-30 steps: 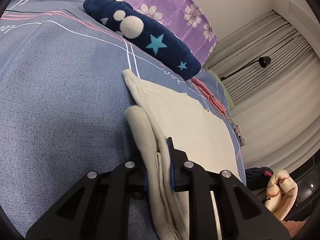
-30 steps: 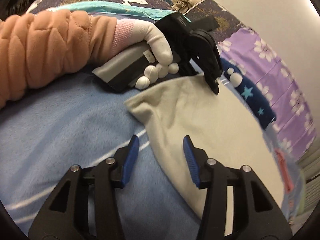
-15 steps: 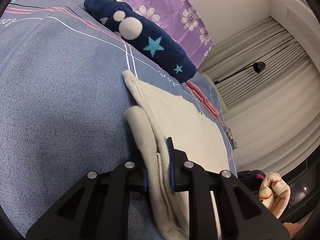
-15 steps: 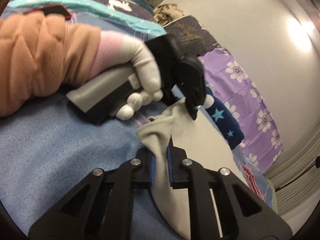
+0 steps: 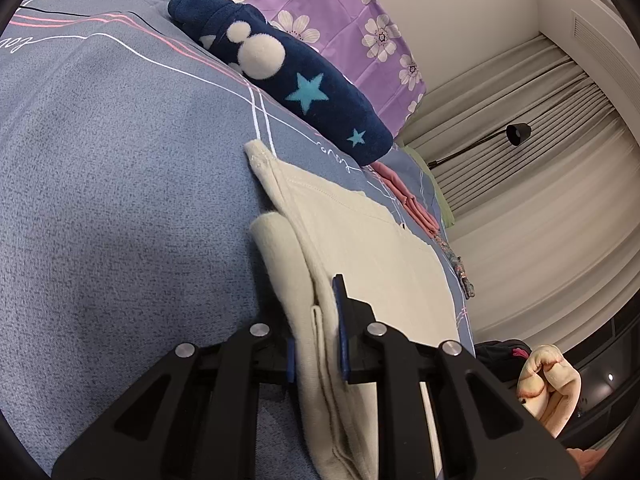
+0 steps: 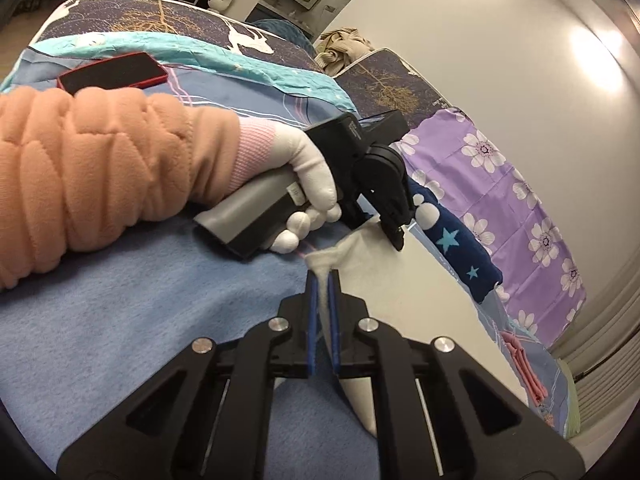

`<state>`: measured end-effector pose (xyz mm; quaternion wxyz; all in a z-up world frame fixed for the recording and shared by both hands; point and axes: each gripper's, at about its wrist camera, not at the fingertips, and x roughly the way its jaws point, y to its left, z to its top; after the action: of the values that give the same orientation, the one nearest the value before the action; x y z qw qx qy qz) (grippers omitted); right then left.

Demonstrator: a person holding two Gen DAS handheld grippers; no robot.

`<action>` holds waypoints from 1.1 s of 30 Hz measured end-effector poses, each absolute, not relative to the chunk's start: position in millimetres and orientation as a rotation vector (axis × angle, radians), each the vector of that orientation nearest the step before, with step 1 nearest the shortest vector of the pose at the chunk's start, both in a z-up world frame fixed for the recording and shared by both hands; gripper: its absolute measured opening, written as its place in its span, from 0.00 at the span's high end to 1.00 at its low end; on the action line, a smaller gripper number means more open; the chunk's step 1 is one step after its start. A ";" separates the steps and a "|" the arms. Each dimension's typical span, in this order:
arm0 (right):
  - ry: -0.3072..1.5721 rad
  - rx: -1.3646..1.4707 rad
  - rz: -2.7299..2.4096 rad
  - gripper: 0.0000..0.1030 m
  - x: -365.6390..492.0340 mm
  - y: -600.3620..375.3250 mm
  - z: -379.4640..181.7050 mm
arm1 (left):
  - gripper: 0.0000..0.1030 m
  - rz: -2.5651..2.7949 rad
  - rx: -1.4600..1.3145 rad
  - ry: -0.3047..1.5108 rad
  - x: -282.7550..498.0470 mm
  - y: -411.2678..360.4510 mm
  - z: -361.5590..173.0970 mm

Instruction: Fold small clothes

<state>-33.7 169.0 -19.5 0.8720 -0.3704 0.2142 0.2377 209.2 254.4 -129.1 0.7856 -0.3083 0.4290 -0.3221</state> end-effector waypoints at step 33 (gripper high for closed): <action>0.577 -0.592 0.387 0.96 26.2 154.3 -9.6 | 0.89 -0.619 -0.607 0.931 210.5 240.2 -102.3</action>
<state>26.2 154.3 -9.6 0.8975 -0.2860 0.2788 0.1870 210.5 240.2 -102.3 0.8044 -0.2833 0.4349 -0.2889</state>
